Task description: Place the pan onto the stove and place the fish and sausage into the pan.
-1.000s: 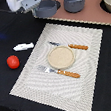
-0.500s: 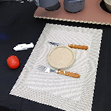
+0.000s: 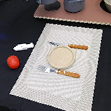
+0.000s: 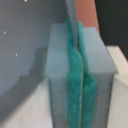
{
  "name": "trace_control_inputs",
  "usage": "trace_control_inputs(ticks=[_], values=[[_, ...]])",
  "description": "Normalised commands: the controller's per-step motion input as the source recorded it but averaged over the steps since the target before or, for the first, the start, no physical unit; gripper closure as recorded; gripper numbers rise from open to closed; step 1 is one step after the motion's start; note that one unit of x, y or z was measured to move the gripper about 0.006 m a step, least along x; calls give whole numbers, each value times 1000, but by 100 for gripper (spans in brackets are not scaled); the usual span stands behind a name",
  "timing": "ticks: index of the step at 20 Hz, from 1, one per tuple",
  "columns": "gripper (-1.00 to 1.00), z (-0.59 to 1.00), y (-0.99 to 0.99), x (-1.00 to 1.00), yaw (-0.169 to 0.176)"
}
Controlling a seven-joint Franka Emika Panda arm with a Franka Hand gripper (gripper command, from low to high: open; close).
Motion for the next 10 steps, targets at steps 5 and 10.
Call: trace_control_inputs(ticks=[5, 10], values=[[100, -119, 444, 316, 0], [100, -72, 369, 431, -31]])
